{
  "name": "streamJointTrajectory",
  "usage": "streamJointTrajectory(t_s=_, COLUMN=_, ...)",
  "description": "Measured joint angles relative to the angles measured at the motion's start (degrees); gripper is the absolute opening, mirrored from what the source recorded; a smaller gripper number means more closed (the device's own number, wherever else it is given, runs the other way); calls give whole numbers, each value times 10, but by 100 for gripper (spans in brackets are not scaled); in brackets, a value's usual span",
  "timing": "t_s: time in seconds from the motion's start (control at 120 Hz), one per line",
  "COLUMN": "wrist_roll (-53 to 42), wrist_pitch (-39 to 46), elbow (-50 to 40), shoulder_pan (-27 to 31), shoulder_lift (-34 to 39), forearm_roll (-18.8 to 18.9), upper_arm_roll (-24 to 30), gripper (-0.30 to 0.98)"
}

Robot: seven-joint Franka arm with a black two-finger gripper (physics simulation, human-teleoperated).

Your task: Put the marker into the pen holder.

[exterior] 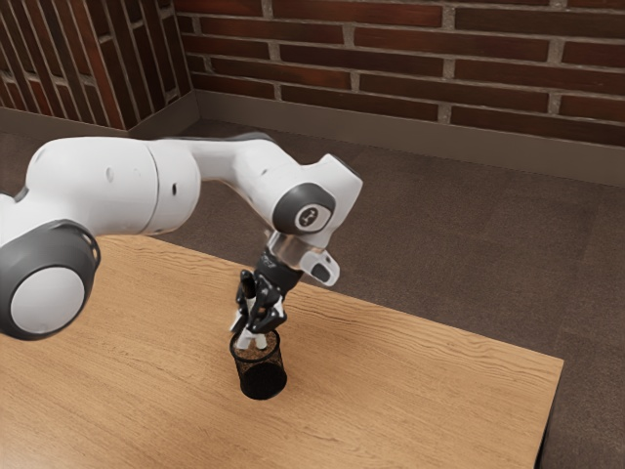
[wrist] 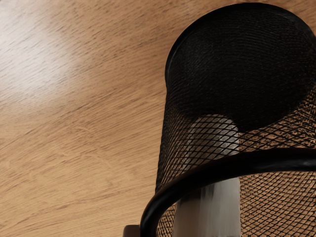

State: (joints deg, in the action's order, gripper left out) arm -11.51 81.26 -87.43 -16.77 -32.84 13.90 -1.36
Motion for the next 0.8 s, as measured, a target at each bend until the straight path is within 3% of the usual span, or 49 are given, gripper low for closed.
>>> streamJointTrajectory(t_s=0.467, wrist_roll=-1, wrist_pitch=-3, elbow=-58, shoulder_pan=-11, shoulder_lift=37, forearm_roll=-21, upper_arm_roll=1, gripper=25)
streamJointTrajectory(t_s=0.583, wrist_roll=-4, wrist_pitch=-1, elbow=-59, shoulder_pan=-11, shoulder_lift=46, forearm_roll=-22, upper_arm_roll=0, gripper=41)
streamJointTrajectory(t_s=0.633, wrist_roll=-3, wrist_pitch=6, elbow=-60, shoulder_pan=-7, shoulder_lift=81, forearm_roll=-25, upper_arm_roll=-2, gripper=46)
streamJointTrajectory(t_s=0.8, wrist_roll=-1, wrist_pitch=95, elbow=-118, shoulder_pan=35, shoulder_lift=289, forearm_roll=-43, upper_arm_roll=-4, gripper=58)
